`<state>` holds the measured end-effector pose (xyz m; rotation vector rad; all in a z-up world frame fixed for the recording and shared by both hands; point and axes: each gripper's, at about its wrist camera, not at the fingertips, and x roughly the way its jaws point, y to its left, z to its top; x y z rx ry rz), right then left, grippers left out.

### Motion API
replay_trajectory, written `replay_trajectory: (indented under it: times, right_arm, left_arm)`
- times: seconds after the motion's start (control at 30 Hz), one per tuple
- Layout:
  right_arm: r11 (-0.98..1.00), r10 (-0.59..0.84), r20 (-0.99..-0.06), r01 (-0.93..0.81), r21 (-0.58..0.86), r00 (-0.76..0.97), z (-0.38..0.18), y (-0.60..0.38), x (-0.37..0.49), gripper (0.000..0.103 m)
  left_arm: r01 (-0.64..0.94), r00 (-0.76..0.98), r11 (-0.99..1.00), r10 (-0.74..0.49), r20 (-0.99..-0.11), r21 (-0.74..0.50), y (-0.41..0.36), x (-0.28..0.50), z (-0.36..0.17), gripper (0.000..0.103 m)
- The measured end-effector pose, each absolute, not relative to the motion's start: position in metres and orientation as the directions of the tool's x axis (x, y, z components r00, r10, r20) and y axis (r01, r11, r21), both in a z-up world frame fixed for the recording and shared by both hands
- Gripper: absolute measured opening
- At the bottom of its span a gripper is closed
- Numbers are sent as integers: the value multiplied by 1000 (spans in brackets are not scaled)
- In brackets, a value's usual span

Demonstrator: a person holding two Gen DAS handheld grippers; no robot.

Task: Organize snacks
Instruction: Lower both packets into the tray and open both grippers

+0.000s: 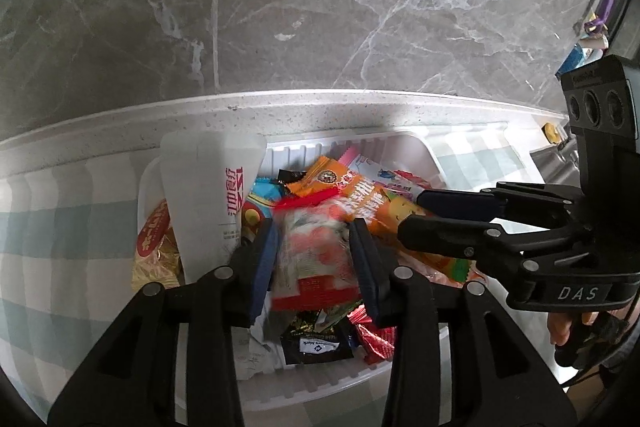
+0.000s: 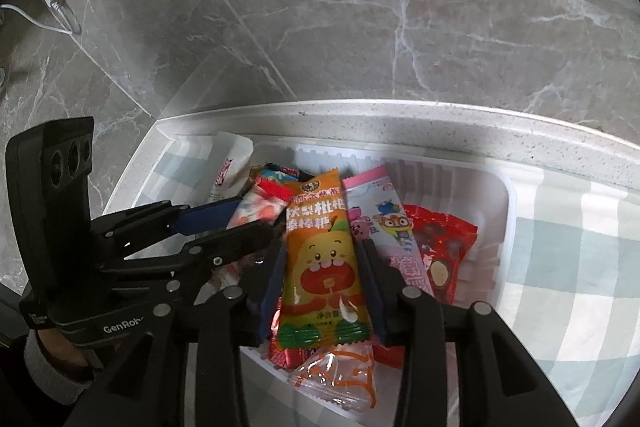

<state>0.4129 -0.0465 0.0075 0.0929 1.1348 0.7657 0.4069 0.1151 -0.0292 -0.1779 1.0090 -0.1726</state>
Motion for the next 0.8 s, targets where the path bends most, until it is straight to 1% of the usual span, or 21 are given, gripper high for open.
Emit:
replay_trajectory:
  times: [0.03,0.07,0.1,0.17,0.33,0.37,0.4,0.47,0.5,0.53,0.57,0.6,0.63,0.67,0.7,0.73,0.77,0.8]
  right_arm:
    - [746,593,-779,-504,436,203,9,-48,412,40]
    - [746,594,-778,-504,435,207,10,-48,411,41]
    - [747,594,-776,-504,433,213,12,-49,409,42]
    - [749,593,-774,-506,428,223,15,-52,407,46]
    - [753,597,-763,-503,425,249,24,-61,397,47]
    - [753,597,-761,-502,424,253,26,-63,395,49]
    - [754,599,-757,-501,423,261,30,-66,392,50]
    - [761,596,-749,-499,414,288,37,-72,385,58]
    - [766,593,-748,-498,408,299,40,-75,382,62]
    - [773,587,-746,-493,400,315,44,-83,377,63]
    - [779,582,-744,-489,393,329,48,-87,373,66]
    - [787,573,-743,-485,382,344,52,-91,368,71]
    - [794,564,-745,-482,371,356,54,-95,364,73]
    - [804,549,-748,-478,353,372,58,-100,359,81]
    - [812,538,-750,-476,338,386,61,-102,354,92]
    - [820,528,-748,-472,324,403,65,-108,347,96]
    - [827,518,-746,-467,312,419,69,-113,341,101]
    - [835,507,-745,-462,300,433,72,-117,337,103]
  left_arm:
    - [63,528,973,-222,-820,-222,115,406,-26,38]
    - [65,535,974,-217,-816,-216,114,405,-24,44]
    - [63,543,976,-210,-813,-210,114,404,-22,47]
    - [64,556,975,-211,-804,-212,114,402,-18,47]
    - [56,579,975,-205,-789,-213,116,393,-6,47]
    - [54,583,976,-203,-786,-211,115,390,-3,48]
    - [53,587,976,-200,-784,-210,116,387,1,51]
    - [47,600,978,-192,-777,-206,118,377,9,57]
    - [44,606,978,-188,-773,-204,117,373,12,58]
    - [41,612,978,-186,-768,-205,116,368,16,59]
    - [38,616,978,-185,-766,-205,116,364,19,62]
    - [34,619,978,-182,-764,-206,114,358,23,70]
    - [34,620,978,-182,-763,-206,112,354,26,74]
    - [34,624,978,-180,-761,-204,109,349,29,80]
    - [33,628,980,-172,-759,-195,107,343,33,82]
    - [33,631,983,-162,-758,-183,103,339,36,84]
    - [35,634,985,-154,-758,-170,100,335,39,89]
    - [36,639,988,-139,-756,-151,96,328,44,91]
